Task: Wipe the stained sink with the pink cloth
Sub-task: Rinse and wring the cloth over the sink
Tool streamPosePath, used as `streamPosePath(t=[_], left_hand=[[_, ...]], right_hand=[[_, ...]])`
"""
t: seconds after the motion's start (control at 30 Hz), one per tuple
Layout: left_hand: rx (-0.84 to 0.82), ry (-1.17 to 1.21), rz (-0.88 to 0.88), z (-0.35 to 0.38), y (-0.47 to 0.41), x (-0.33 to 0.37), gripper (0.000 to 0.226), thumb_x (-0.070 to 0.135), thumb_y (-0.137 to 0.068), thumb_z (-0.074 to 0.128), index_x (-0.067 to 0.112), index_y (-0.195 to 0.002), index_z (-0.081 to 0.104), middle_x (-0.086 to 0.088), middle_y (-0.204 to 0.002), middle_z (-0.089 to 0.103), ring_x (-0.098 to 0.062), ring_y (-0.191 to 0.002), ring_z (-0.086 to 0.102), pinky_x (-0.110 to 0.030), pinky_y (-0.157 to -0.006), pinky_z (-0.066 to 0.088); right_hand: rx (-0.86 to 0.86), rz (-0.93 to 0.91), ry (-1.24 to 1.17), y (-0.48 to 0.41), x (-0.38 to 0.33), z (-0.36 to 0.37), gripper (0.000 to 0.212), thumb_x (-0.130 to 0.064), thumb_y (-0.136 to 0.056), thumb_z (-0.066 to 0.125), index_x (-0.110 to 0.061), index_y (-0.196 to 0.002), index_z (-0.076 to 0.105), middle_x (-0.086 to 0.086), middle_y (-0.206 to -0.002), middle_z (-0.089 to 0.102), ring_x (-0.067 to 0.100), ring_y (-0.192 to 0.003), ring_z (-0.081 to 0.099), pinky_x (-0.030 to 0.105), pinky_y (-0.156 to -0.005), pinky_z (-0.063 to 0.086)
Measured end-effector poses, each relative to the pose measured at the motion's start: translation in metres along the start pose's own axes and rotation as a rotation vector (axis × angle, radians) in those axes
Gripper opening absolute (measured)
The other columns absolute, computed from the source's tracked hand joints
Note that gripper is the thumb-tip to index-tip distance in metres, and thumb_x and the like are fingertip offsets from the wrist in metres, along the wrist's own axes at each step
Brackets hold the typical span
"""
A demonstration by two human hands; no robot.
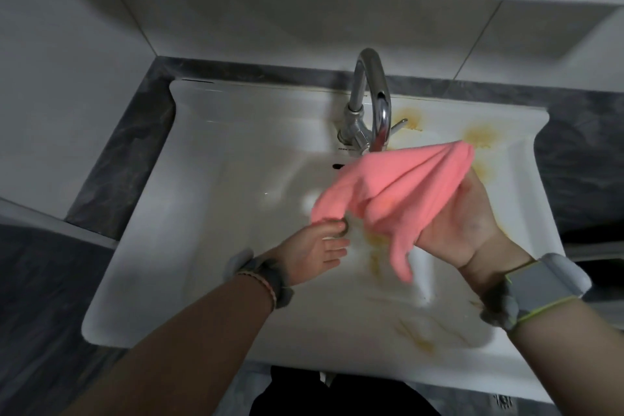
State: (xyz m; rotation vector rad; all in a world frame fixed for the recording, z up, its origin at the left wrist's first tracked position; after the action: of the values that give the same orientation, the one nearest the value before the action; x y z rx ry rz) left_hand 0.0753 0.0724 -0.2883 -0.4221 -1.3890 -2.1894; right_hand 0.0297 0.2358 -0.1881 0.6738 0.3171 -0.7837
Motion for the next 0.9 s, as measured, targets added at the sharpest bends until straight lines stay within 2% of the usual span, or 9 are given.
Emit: streamPosePath(t=[0.07,0.13,0.23,0.33,0.47,0.57,0.7,0.8,0.9], left_hand=[[-0.056,-0.006,-0.011,0.012,-0.008,-0.006,0.050,0.036,-0.068,0.053,0.027,-0.116,0.050,-0.012,-0.145,0.040,-0.029,-0.142,0.023,-0.037,-0.115,0.017],[-0.081,0.058,0.037,0.020,-0.018,-0.005,0.057,0.036,-0.072,0.056,0.025,-0.127,0.047,-0.007,-0.149,0.036,-0.027,-0.143,0.017,-0.038,-0.115,0.016],[-0.058,0.117,0.120,0.026,-0.031,0.003,0.034,0.044,-0.081,0.056,0.022,-0.107,0.057,-0.003,-0.110,0.056,-0.020,-0.115,0.049,-0.031,-0.096,0.036],[-0.002,0.099,0.068,0.035,-0.042,0.000,0.055,0.054,-0.087,0.047,0.013,-0.122,0.049,-0.014,-0.112,0.054,-0.026,-0.102,0.051,-0.042,-0.094,0.043],[-0.011,0.032,0.083,0.036,-0.038,-0.004,0.020,0.033,-0.095,0.039,0.023,-0.088,0.054,0.000,-0.075,0.059,-0.015,-0.076,0.051,-0.025,-0.066,0.043],[0.224,-0.160,0.234,0.012,-0.031,0.010,0.021,0.015,-0.094,0.044,0.011,-0.081,0.060,-0.010,-0.073,0.053,-0.021,-0.067,0.046,-0.033,-0.063,0.036],[0.706,-0.627,0.438,-0.026,-0.018,0.034,0.045,0.023,-0.094,0.051,0.013,-0.053,0.034,-0.004,-0.057,0.035,-0.021,-0.071,0.038,-0.026,-0.062,0.022],[0.727,-0.721,0.513,-0.034,-0.015,0.043,0.039,0.027,-0.090,0.056,0.014,-0.061,0.035,0.001,-0.062,0.037,-0.021,-0.073,0.041,-0.029,-0.055,0.020],[0.638,-0.696,0.472,-0.036,-0.013,0.046,0.024,0.026,-0.081,0.069,0.014,-0.088,0.049,-0.004,-0.085,0.052,-0.019,-0.080,0.048,-0.022,-0.056,0.030]], right_hand=[[-0.091,0.006,-0.124,0.002,-0.002,-0.002,0.080,-0.039,-0.047,0.076,-0.001,-0.114,0.054,0.020,-0.099,0.065,0.033,-0.083,0.067,0.044,-0.060,0.059],[-0.139,0.014,-0.192,0.004,-0.005,-0.005,0.065,-0.037,-0.062,0.066,0.007,-0.110,0.059,0.027,-0.101,0.067,0.039,-0.087,0.068,0.053,-0.068,0.057],[-0.132,0.012,-0.188,0.004,-0.001,-0.011,0.064,-0.044,-0.071,0.055,0.002,-0.116,0.058,0.025,-0.110,0.065,0.036,-0.094,0.066,0.049,-0.078,0.054],[-0.014,-0.005,-0.135,0.000,0.007,-0.019,0.068,-0.056,-0.082,0.036,-0.007,-0.126,0.051,0.015,-0.116,0.060,0.027,-0.097,0.063,0.039,-0.079,0.053],[0.052,-0.041,-0.134,-0.001,0.001,-0.029,0.059,-0.050,-0.075,0.041,-0.003,-0.103,0.064,0.013,-0.103,0.066,0.027,-0.092,0.065,0.039,-0.078,0.054],[0.213,-0.084,-0.024,0.001,-0.011,-0.046,0.058,-0.056,-0.083,0.038,-0.009,-0.094,0.071,0.012,-0.103,0.071,0.026,-0.089,0.069,0.039,-0.071,0.059],[0.531,0.025,0.200,-0.003,-0.002,-0.077,0.061,-0.067,-0.088,0.026,-0.019,-0.091,0.063,0.006,-0.095,0.069,0.023,-0.077,0.066,0.040,-0.064,0.051],[0.519,0.072,0.259,-0.007,0.009,-0.084,0.055,-0.054,-0.095,0.026,-0.008,-0.095,0.057,0.009,-0.074,0.070,0.024,-0.064,0.067,0.032,-0.054,0.055],[0.590,0.058,0.320,-0.011,0.009,-0.089,0.038,-0.036,-0.099,0.030,-0.007,-0.100,0.055,0.013,-0.085,0.059,0.025,-0.075,0.059,0.035,-0.067,0.048]])
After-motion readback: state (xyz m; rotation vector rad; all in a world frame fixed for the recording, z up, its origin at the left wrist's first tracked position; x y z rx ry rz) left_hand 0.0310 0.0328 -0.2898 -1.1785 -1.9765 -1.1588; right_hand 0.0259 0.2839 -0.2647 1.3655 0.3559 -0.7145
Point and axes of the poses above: each hand's wrist, its own y-axis away from the middle knuckle, its own z-axis out of the palm, x = y × z, the point moved 2 cm from there along -y, towards the middle knuckle
